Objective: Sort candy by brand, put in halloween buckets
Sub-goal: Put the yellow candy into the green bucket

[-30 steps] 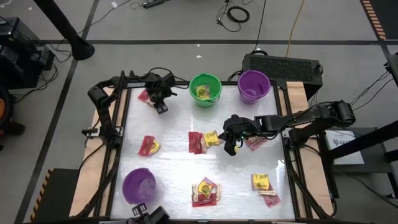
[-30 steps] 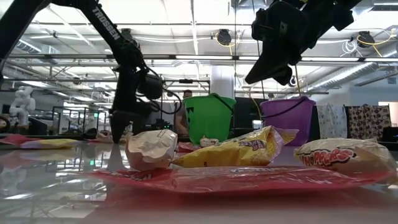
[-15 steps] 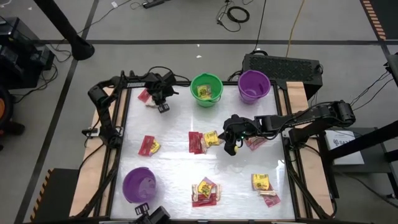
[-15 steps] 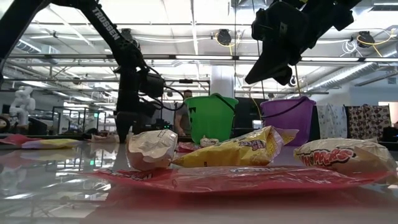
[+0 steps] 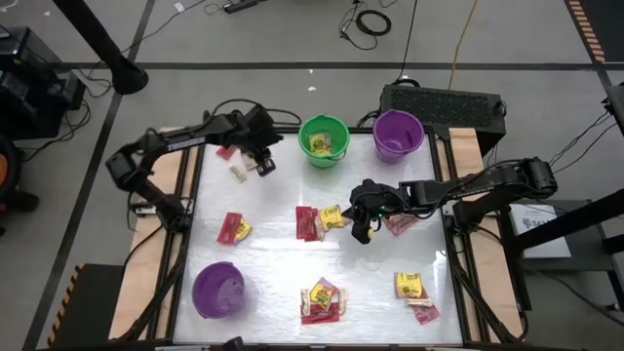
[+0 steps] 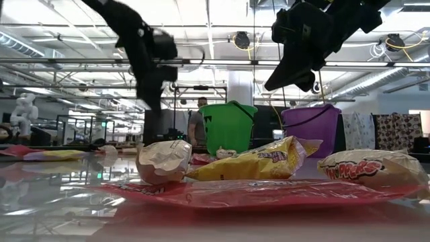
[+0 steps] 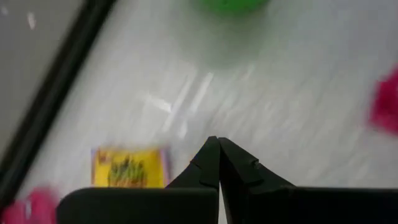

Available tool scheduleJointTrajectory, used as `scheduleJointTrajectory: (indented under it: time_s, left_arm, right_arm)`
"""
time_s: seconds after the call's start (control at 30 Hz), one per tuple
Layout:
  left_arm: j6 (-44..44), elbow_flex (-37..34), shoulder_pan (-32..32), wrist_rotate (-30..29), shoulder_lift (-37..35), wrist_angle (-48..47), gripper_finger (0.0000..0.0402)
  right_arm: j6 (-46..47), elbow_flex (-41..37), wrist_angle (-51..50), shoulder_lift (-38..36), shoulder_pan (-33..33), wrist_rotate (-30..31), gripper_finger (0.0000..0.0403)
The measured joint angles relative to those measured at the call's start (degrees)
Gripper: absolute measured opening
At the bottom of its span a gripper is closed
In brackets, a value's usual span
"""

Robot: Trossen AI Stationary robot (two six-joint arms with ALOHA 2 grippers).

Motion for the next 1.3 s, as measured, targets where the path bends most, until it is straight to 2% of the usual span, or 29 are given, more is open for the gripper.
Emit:
scheduleJointTrajectory:
  time_s: [0.07, 0.17, 0.23, 0.37, 0.63, 0.77, 0.87, 0.97, 1.03, 1.13, 1.23, 1.3]
  left_arm:
    - [-0.8, 0.0, -1.4, -2.2, -1.1, 1.2, 0.0001]
    - [-1.0, 0.0, -2.1, -9.3, -0.6, 1.6, 0.0005]
    - [-1.1, 0.0, -1.6, -10.2, 0.6, 1.6, 0.0017]
    - [-0.9, 0.0, -0.4, -9.3, 5.0, -1.3, 0.0068]
    - [3.3, 0.0, -0.5, -16.2, 13.0, -0.3, 0.0181]
    - [5.7, 0.0, -0.5, -20.8, 16.6, 0.4, 0.0212]
    - [8.0, 0.4, -0.4, -21.3, 19.1, 0.6, 0.022]
    - [9.4, 0.4, -0.4, -20.7, 20.9, 0.2, 0.0212]
    - [9.4, 0.4, -0.6, -20.3, 21.3, -0.2, 0.019]
    - [9.4, 0.4, -1.0, -20.0, 21.4, -0.4, 0.0125]
    - [9.4, 0.2, -1.3, -19.7, 21.1, -0.8, 0.0038]
    - [9.3, 0.2, -1.3, -19.5, 20.8, -0.8, 0.0013]
  right_arm:
    - [0.0, 0.0, 0.0, 0.0, 0.0, 0.0, 0.0]
    - [0.0, 0.0, 0.0, 0.0, 0.0, 0.0, 0.0]
    - [0.0, 0.0, 0.0, 0.0, 0.0, 0.0, 0.0]
    - [0.0, 0.0, 0.0, 0.0, 0.0, 0.0, 0.0]
    - [1.4, 0.0, 0.0, 0.0, 0.0, 0.0, 0.0]
    - [1.5, 0.0, 0.0, 0.0, 0.0, 0.0, 0.0]
    - [1.5, 0.0, 0.0, 0.0, 0.0, -0.1, 0.0]
    - [2.3, 0.0, 0.0, 0.0, 0.0, -0.1, 0.0]
    - [2.9, 0.0, 0.0, 0.0, 0.0, -0.1, 0.0]
    - [3.0, 0.0, 0.0, 0.0, 0.0, -0.2, 0.0]
    - [3.0, 0.0, 0.0, 0.0, 0.0, -0.2, 0.0]
    - [2.7, 0.0, 0.0, 0.0, 0.0, -0.2, 0.0]
